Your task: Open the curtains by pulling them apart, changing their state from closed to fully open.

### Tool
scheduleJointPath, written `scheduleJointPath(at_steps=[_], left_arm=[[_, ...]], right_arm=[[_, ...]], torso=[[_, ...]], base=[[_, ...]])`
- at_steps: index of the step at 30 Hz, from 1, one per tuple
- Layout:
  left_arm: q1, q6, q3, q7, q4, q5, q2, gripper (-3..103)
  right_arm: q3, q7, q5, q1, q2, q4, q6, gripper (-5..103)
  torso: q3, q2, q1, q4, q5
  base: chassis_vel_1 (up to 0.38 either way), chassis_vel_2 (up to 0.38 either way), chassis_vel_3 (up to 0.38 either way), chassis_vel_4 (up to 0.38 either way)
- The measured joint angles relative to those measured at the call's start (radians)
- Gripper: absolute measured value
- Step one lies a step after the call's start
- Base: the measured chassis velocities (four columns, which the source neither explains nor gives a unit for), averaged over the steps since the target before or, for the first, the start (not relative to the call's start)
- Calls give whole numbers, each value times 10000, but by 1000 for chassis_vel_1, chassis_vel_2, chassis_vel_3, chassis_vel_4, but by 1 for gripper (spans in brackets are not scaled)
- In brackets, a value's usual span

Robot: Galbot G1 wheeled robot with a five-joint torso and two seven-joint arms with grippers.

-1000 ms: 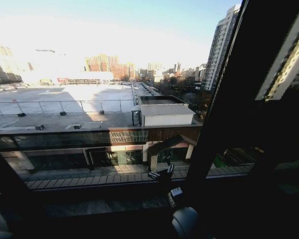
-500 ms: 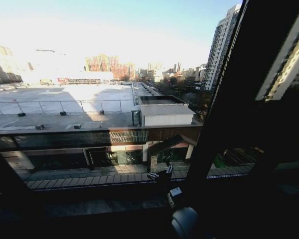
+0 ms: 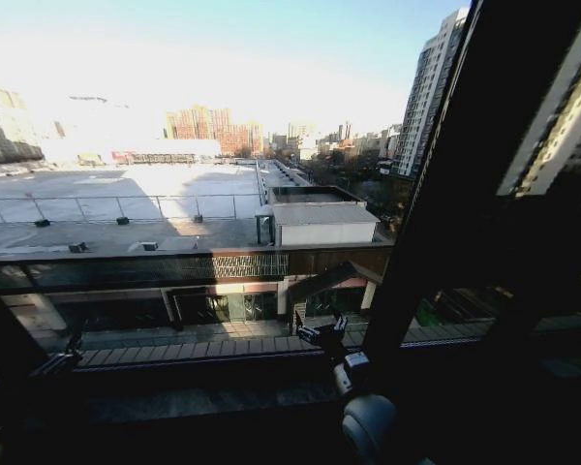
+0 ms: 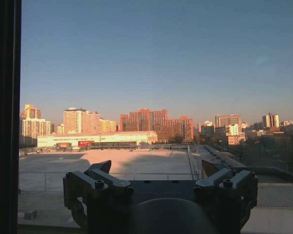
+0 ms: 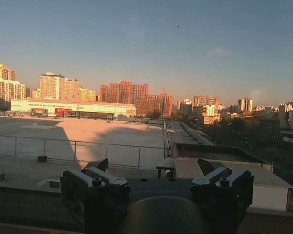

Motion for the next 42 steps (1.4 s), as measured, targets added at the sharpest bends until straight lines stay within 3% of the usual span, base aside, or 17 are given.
scheduleJointPath(at_steps=[14,42], left_arm=[[-165,110,970,334,119,510,52,100],[-477,315,1819,317,-8,1284,-281,100]], right_arm=[[669,-27,363,-147,-182,272,-302,100],[983,-64,451,237,-221,-487,-300,100]], torso=[[0,-1,3,0,-4],[0,0,0,1,-3]], base=[[-9,-81,7,69],[-108,-383,109,394]])
